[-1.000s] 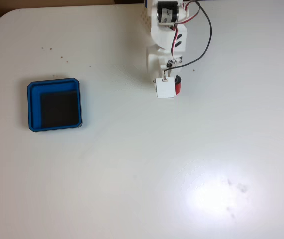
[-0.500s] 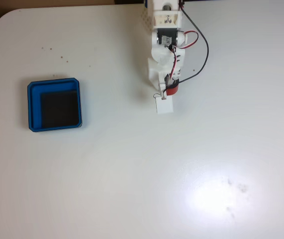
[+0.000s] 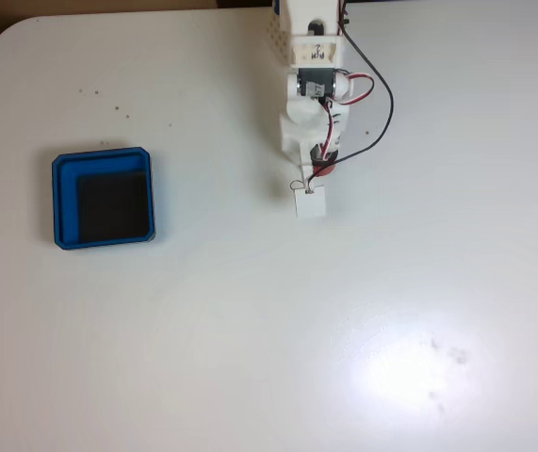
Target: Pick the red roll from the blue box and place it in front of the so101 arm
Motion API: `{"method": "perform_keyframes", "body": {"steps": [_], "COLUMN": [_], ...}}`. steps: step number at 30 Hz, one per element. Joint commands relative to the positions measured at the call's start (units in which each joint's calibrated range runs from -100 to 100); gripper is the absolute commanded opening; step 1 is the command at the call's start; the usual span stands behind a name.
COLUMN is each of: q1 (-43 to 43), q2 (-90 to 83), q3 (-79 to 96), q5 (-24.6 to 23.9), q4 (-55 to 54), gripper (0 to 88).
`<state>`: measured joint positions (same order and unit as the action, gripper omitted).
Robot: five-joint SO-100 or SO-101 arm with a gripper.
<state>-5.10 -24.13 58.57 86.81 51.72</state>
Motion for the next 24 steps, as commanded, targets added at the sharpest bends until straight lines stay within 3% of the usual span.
{"method": "perform_keyframes", "body": {"steps": [1, 24], "q1": [0.3, -0.2], "q2": [0.1, -0.5], "q3": [-0.9, -0.9], "q5": [0.3, 0.3], "q4": [-0.9, -0.9], "gripper": [0.6, 5.1]}}
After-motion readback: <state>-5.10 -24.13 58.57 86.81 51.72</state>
